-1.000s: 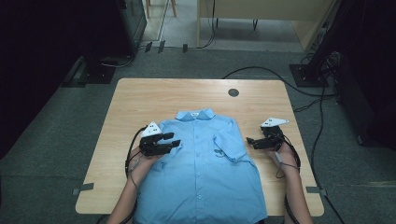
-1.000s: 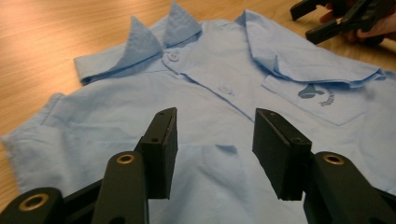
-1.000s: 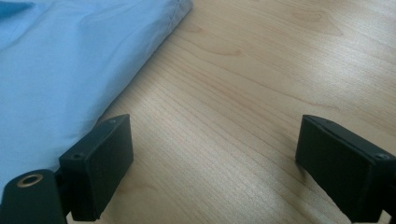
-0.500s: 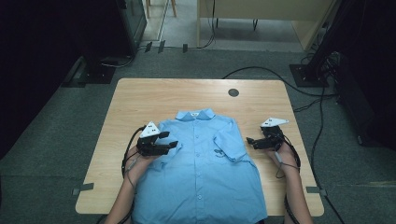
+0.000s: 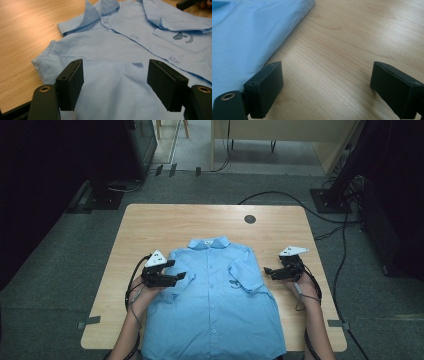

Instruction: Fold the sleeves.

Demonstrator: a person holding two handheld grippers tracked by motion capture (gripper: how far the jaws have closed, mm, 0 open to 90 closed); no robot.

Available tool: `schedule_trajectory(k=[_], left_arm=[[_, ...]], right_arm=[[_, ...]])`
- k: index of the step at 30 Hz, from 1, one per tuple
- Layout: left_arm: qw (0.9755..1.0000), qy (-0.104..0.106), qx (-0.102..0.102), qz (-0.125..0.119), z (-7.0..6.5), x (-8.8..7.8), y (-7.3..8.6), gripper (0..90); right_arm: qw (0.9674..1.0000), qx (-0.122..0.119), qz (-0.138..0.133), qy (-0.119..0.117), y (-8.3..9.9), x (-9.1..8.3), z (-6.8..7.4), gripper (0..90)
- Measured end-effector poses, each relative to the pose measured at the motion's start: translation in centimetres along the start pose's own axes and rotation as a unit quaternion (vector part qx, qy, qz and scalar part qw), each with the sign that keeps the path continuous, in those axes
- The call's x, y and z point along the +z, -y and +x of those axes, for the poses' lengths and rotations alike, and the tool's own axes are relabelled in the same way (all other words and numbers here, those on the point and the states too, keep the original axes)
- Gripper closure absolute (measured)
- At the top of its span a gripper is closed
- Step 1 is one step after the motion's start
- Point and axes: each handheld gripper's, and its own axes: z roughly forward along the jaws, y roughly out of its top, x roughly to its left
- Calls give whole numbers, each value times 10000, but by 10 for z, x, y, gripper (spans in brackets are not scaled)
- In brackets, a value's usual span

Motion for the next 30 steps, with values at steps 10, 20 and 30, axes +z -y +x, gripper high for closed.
schedule_trajectory(k=[10, 20, 30], left_arm=[[9999, -83, -5, 88, 4, -4, 2, 291], [9999, -143, 41, 49, 8, -9, 7, 279], [9998, -176, 28, 49, 16, -15, 13, 278]], right_arm=[[10000, 8, 3, 9, 0, 0, 0, 108], [10000, 10, 3, 12, 0, 0, 0, 107], [10000, 10, 2, 10, 0, 0, 0, 107]])
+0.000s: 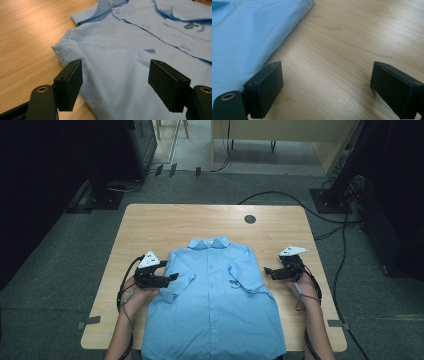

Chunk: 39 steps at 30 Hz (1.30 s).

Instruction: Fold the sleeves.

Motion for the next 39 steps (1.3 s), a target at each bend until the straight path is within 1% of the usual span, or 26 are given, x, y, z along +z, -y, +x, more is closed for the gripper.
schedule_trajectory(k=[5, 18, 27, 28, 32, 33, 36, 39], left_arm=[[10000, -4, 11, 26, 2, 0, 2, 278], [9999, -140, -57, 23, 11, -8, 9, 278], [9998, -198, -37, 63, 13, -11, 11, 278], [9997, -231, -51, 60, 15, -12, 12, 278], [9997, -240, -53, 68, 16, -13, 13, 278], [9996, -243, -110, 57, 17, -13, 14, 277], [9996, -243, -110, 57, 17, -13, 14, 277], [9995, -281, -102, 134, 19, -12, 16, 278]], right_arm=[[10000, 1, -1, 1, 0, 0, 0, 107], [10000, 2, 1, 3, 0, 0, 0, 107], [10000, 5, 1, 3, 0, 0, 0, 107], [10000, 1, 0, 3, 0, 0, 0, 107], [10000, -1, -2, 3, 0, 0, 0, 107], [10000, 3, 0, 2, 0, 0, 0, 107], [10000, 2, 0, 3, 0, 0, 0, 107], [10000, 3, 0, 4, 0, 0, 0, 107]])
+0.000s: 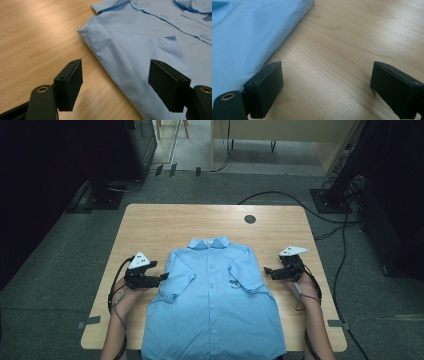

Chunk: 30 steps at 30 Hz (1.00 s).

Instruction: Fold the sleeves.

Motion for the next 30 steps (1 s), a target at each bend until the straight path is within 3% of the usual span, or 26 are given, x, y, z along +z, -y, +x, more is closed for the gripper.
schedule_trajectory(k=[12, 30], left_arm=[[9999, -34, -69, 74, 6, -1, 5, 277], [9996, -114, -244, -11, 16, -10, 11, 277]], right_arm=[[10000, -2, -2, 2, 0, 0, 0, 107], [10000, -4, -3, -2, 0, 0, 0, 107]])
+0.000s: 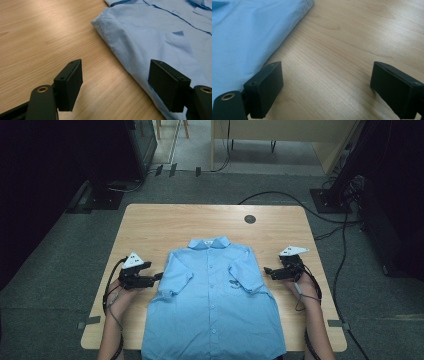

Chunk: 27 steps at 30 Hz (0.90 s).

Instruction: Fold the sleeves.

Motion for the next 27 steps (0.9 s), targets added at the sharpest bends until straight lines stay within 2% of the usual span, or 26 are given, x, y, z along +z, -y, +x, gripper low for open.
schedule_trajectory(k=[14, 16, 20, 27], left_arm=[[9992, -279, -105, 278, 10, 0, 10, 278], [9992, -279, -105, 278, 10, 0, 10, 278], [9986, -407, -113, 304, 14, -1, 13, 278], [9985, -454, -88, 297, 14, 0, 13, 277]], right_arm=[[10000, 0, 2, 4, 0, 0, 0, 107], [10000, 5, 3, 3, 0, 0, 0, 107], [10000, 4, 4, 3, 0, 0, 0, 107], [10000, 2, 1, 4, 0, 0, 0, 107]])
